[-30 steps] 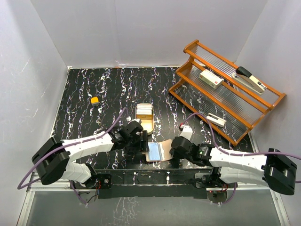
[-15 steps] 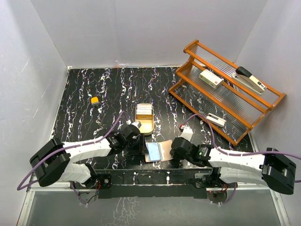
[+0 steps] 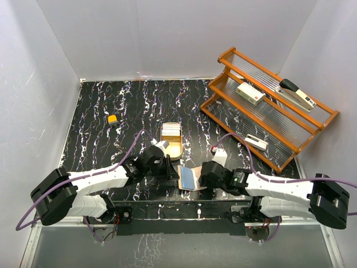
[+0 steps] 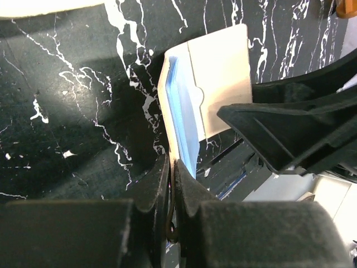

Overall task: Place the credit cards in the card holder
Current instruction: Turn over the card slot in the card holder.

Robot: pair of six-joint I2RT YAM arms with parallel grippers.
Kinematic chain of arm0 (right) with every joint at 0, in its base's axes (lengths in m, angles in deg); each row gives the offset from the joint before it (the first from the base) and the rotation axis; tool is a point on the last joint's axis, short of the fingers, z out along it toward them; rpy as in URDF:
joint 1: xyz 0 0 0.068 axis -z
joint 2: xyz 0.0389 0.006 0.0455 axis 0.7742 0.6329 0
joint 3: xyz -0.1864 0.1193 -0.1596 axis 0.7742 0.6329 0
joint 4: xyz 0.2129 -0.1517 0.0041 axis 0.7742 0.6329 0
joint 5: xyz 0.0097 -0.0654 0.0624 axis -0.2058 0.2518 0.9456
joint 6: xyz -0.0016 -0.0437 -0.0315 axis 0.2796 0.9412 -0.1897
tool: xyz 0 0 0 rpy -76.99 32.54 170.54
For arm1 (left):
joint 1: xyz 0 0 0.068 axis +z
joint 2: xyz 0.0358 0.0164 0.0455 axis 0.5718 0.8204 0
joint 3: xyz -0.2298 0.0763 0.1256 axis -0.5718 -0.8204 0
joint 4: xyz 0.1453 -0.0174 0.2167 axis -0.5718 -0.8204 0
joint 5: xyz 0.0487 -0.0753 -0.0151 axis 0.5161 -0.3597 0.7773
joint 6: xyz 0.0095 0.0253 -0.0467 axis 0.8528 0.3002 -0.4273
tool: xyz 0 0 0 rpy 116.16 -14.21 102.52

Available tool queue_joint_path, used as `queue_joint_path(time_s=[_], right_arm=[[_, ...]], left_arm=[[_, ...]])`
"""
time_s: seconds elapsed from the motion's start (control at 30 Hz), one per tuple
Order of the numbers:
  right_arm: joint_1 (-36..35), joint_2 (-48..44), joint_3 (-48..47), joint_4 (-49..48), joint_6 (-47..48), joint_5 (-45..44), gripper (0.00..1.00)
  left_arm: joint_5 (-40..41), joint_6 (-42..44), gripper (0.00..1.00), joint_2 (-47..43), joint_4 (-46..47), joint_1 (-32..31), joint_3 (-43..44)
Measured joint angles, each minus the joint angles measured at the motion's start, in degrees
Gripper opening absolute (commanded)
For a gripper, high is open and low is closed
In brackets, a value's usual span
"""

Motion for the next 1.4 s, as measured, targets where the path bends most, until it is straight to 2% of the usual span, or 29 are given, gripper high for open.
queue_joint_path(time_s=[0.17,0.4,0.63,0.9,1.13,1.33,1.4], right_arm=[[0.0,1.3,-7.4,5.8,2.4,0.7,0.50],[0.0,5.1,-16.9,9.9,5.5,1.6,0.50],[0.0,13.4,-23.6,13.3,7.6,1.4,0.47],[0.0,15.5,-32.3,21.2,9.1,-2.8,0.47],[0.0,15.1,-27.8,16.2,10.4,-1.0,0.25],[0.0,16.3,-20.4,10.3,10.1,3.7,0.20],[0.0,17.1,-19.2,9.1,9.9,4.4,0.20]], left_arm=[[-0.2,-0.9,0.00,0.1,-0.4,0.0,-0.4],[-0.2,-2.1,0.00,-0.4,-1.0,0.0,-0.5],[-0.2,-3.4,0.00,-1.1,-1.6,0.0,-1.5],[-0.2,-4.4,0.00,-2.0,-4.3,0.0,-2.1],[-0.1,-4.9,0.01,-2.5,-6.5,0.0,-2.2],[0.0,-5.3,0.02,-3.1,-7.1,0.0,-2.2],[0.1,-5.5,0.07,-3.5,-7.1,0.0,-2.2]])
